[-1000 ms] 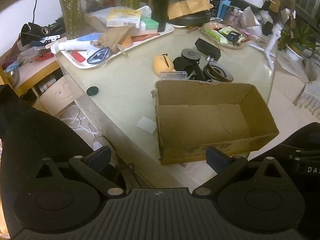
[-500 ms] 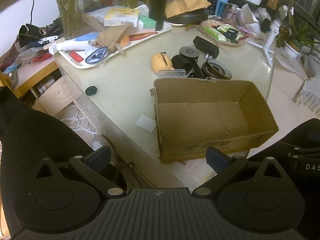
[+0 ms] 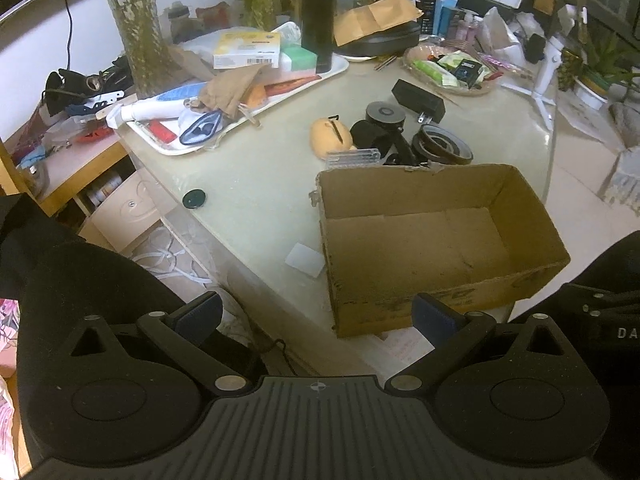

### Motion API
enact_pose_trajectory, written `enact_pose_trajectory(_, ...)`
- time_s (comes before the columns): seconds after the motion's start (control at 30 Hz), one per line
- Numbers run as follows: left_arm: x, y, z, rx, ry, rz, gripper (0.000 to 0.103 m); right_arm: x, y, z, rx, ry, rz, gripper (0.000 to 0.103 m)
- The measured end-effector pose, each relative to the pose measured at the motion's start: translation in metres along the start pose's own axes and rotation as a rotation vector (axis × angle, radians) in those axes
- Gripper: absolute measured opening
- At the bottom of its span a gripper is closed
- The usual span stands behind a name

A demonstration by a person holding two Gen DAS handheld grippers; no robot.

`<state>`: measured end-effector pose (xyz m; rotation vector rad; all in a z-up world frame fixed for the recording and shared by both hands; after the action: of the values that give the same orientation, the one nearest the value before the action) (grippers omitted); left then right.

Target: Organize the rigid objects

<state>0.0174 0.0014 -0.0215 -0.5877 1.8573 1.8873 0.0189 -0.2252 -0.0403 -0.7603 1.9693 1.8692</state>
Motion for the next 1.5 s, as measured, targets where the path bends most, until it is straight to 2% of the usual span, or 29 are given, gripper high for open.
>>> enact_pose_trajectory(0.27,-0.002,-0.003,0.0,0.012,-0.001,0.005,0.103,-0.006,-0.008,-0.001,-0.001,-0.008,0.032,0.103)
enact_pose_trajectory(0.87,-0.029,-0.007,-0.004,0.044,-0.029,-0.021,0.103,-0.026,-0.016,-0.003,-0.01,-0.001,0.022,0.103)
enact_pose_trajectory(1.13,-0.039,-0.013,-0.005,0.05,-0.048,-0.026,0.103,-0.038,-0.028,-0.018,-0.072,-0.093,0.015,0.103)
enact_pose_trajectory(1.5,-0.059,-0.025,-0.004,0.083,-0.057,-0.059,0.103,-0.065,-0.046,-0.025,-0.149,-0.053,0.018,0.103)
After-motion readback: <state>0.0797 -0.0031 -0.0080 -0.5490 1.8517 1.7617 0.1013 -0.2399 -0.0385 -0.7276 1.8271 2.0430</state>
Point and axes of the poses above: each gripper's, at about its wrist camera, not at the fingertips, and y roughly against the way its jaws point, z to its left, x to its underside, the point moved 3 cm from there along -y, roughly the way its jaws point
